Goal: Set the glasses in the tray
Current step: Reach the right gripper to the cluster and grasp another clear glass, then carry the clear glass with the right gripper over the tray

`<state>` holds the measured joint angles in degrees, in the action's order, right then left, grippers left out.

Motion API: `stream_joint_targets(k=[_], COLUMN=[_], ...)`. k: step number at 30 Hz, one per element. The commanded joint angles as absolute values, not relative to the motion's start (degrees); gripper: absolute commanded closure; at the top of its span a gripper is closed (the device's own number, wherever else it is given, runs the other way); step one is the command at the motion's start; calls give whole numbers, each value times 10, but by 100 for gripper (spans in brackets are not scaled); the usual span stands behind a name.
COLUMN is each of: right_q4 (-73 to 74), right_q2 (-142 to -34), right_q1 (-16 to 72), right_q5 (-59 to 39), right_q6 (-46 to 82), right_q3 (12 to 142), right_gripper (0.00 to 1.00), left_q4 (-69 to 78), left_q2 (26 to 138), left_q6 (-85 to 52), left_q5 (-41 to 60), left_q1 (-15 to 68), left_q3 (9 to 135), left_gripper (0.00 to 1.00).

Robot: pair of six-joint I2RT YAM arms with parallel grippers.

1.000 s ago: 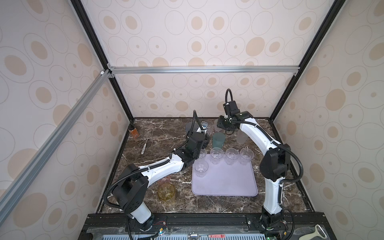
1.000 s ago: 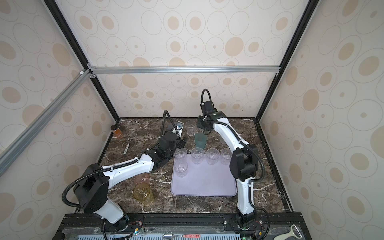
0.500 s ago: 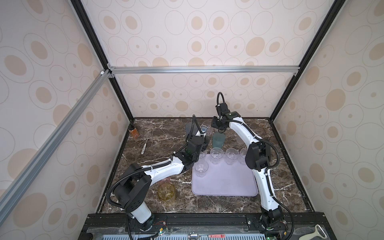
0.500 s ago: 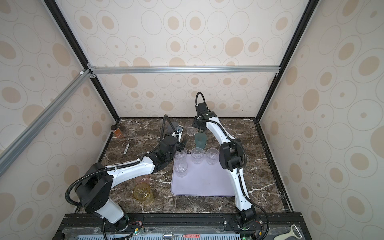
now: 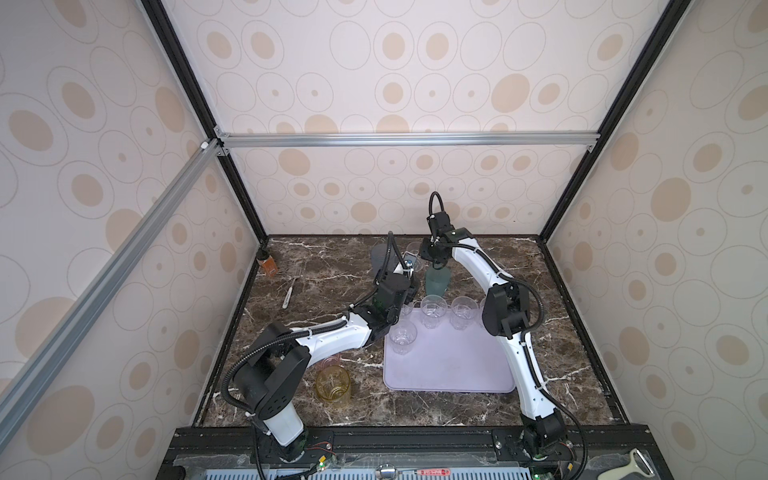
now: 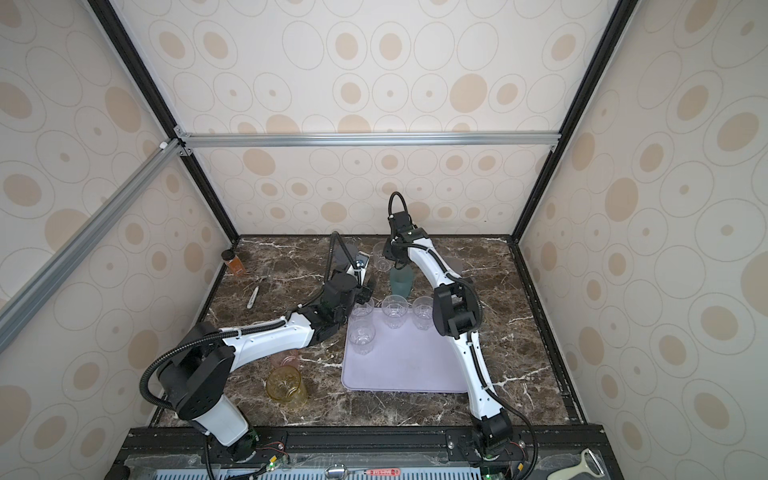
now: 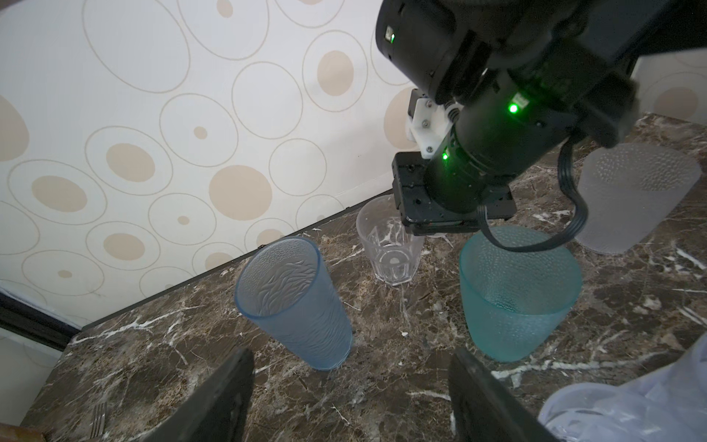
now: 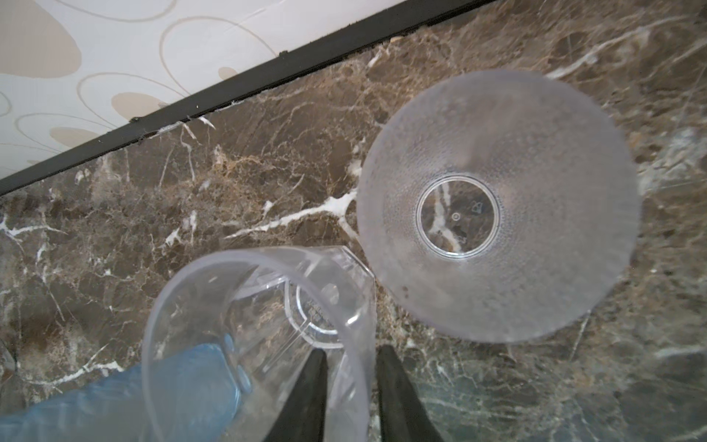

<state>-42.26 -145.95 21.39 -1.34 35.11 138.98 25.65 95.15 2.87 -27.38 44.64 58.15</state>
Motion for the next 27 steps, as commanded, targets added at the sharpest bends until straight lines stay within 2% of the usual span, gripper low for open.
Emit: stream_joint_targets(k=[1, 10, 19, 27], right_q4=[-431, -428, -431, -411], right_q2=[-1468, -1426, -1332, -1194], right_q1=[210, 210, 210, 211], right_q5=[-11, -9, -18, -44], right_q6=[347, 342, 331, 347], right_q3=[1407, 1405, 1381, 1245], right_gripper=[80, 95, 96, 97], left_q4=[267, 262, 245, 145], left_q2=[960, 952, 915, 878], left_q6=[47, 49, -10, -75], left_q5=[-279, -287, -303, -273], left_q1=[448, 447, 447, 446], left_q3=[598, 597, 612, 675], left_gripper=[21, 21, 22, 25])
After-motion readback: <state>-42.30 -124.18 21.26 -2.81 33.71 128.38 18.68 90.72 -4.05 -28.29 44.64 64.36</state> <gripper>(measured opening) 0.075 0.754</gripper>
